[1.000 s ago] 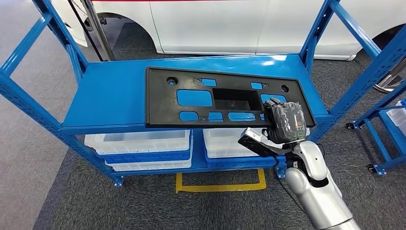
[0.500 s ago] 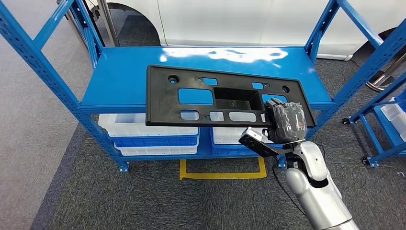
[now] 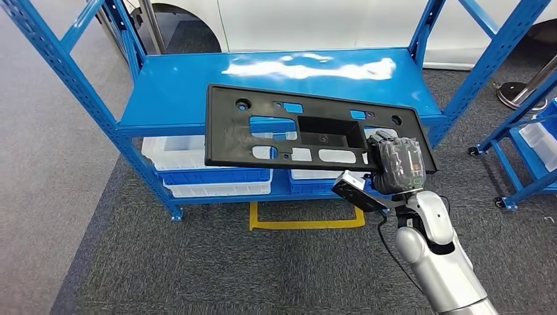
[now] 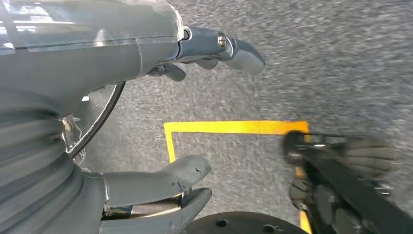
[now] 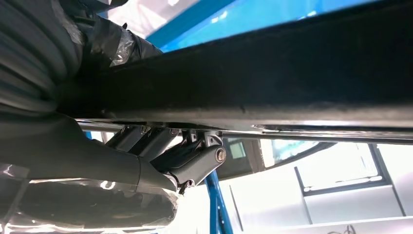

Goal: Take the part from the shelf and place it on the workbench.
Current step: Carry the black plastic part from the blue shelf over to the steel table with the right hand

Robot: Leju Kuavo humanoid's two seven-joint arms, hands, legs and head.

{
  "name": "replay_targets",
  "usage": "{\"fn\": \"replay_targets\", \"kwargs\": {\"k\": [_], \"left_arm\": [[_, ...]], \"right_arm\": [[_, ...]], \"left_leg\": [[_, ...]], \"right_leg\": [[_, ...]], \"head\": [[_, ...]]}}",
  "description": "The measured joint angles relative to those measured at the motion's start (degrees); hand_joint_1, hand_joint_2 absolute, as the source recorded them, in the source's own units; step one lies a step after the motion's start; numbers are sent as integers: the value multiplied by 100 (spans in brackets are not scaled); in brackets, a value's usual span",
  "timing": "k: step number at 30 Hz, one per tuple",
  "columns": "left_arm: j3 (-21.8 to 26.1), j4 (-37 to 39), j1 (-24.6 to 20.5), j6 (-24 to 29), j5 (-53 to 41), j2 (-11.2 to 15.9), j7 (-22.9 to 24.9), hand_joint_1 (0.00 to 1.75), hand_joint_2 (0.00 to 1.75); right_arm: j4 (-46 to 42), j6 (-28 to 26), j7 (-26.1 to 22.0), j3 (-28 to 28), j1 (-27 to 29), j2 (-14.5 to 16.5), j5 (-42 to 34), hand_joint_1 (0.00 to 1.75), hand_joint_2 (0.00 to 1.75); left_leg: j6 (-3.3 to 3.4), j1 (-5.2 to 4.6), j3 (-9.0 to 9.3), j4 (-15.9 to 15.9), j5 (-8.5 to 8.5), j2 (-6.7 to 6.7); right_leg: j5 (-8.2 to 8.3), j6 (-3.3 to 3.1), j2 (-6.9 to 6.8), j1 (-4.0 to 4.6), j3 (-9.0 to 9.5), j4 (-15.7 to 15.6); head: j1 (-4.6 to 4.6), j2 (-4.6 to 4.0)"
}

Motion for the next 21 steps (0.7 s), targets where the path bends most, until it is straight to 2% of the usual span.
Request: {"fn": "replay_targets", "kwargs": {"k": [1,2,3,4,5,6,7,9,10,11,12,14,15,16,17,18,19,20,21], "left_arm": [[1,0,-4,1,1,6,-22,0,175],[1,0,-10,2,-3,15,-51,0,175],[1,0,-17,2,-16,23,-79,0,175],[-1,0,-21,2,-33,33,-98,0,175],[-4,4,-23,2,-51,40,-106,0,175],[-7,11,-21,4,-65,47,-108,0,175],[-9,23,-18,8,-68,53,-112,0,175],[-9,53,-20,18,-63,58,-124,0,175],[-9,65,-24,22,-60,61,-131,0,175],[-9,72,-26,25,-57,65,-137,0,175],[-9,80,-28,28,-56,71,-143,0,175],[-8,97,-26,35,-55,84,-152,0,175],[-8,108,-26,37,-55,90,-155,0,175],[-8,115,-27,37,-54,94,-157,0,175],[-8,123,-28,37,-54,96,-158,0,175],[-8,134,-31,37,-54,97,-159,0,175],[-7,145,-33,37,-54,97,-161,0,175],[-7,157,-37,37,-54,98,-163,0,175],[-8,167,-43,37,-54,100,-166,0,175]], "right_arm": [[4,9,0,0,1,1,-8,175,175],[7,18,0,-1,1,0,-22,175,175],[9,26,1,-2,0,-1,-40,175,175],[11,35,1,-3,-5,-1,-59,175,175],[12,45,0,-4,-11,-1,-73,175,175],[14,60,-1,-4,-23,-1,-81,175,175],[16,76,-1,-3,-38,0,-87,175,175],[22,107,-1,-3,-58,0,-102,175,175],[25,116,-1,-3,-64,-1,-110,175,175],[28,122,-1,-4,-69,-1,-115,175,175],[33,127,-1,-4,-72,-2,-117,175,175],[51,136,1,-4,-72,-2,-119,175,175],[62,141,1,-4,-68,-2,-120,175,175],[71,145,1,-4,-65,-2,-121,175,175],[76,149,1,-4,-63,-2,-121,175,175],[78,152,1,-4,-64,-2,-121,175,175],[78,153,1,-4,-69,-1,-121,175,175],[76,153,1,-4,-80,-1,-121,175,175],[74,154,1,-4,-86,-1,-122,175,175]], "left_leg": [[-23,21,90,50,155,1],[-37,40,266,-80,361,-8],[-40,57,520,-368,481,-57],[-31,65,835,-777,462,-136],[-10,68,1104,-1158,360,-207],[15,63,1280,-1446,229,-259],[46,47,1366,-1612,150,-256],[140,50,1335,-1669,204,-146],[197,58,1319,-1679,248,-85],[245,72,1296,-1692,293,-27],[275,71,1258,-1690,332,34],[294,62,1161,-1679,396,141],[291,58,1116,-1671,421,199],[285,57,1087,-1661,434,251],[278,56,1069,-1650,440,306],[267,56,1061,-1637,437,355],[249,47,1055,-1623,430,401],[223,32,1044,-1600,422,442],[192,13,1034,-1582,417,481]], "right_leg": [[56,18,-2,-7,-110,30],[107,46,6,-16,-219,68],[150,81,27,-26,-316,112],[185,120,48,-28,-399,158],[225,161,71,-28,-459,199],[269,199,92,-27,-494,223],[321,238,115,-26,-514,224],[379,306,169,-42,-543,220],[308,332,178,-52,-587,296],[164,351,173,-60,-661,461],[-71,372,159,-70,-786,789],[-484,415,146,-81,-1033,1530],[-588,431,139,-87,-1079,1777],[-568,436,125,-90,-1009,1782],[-463,433,95,-91,-824,1573],[-316,421,36,-90,-572,1218],[-221,396,-90,-69,-321,836],[-162,355,-206,-38,-137,515],[-154,312,-292,-6,-53,333]], "head": [[-1,0],[-1,0],[-1,0],[-1,0],[1,0],[4,0],[5,0],[9,0],[13,0],[18,0],[23,0],[28,0],[28,0],[28,0],[29,0],[29,0],[30,0],[28,0],[26,0]]}}
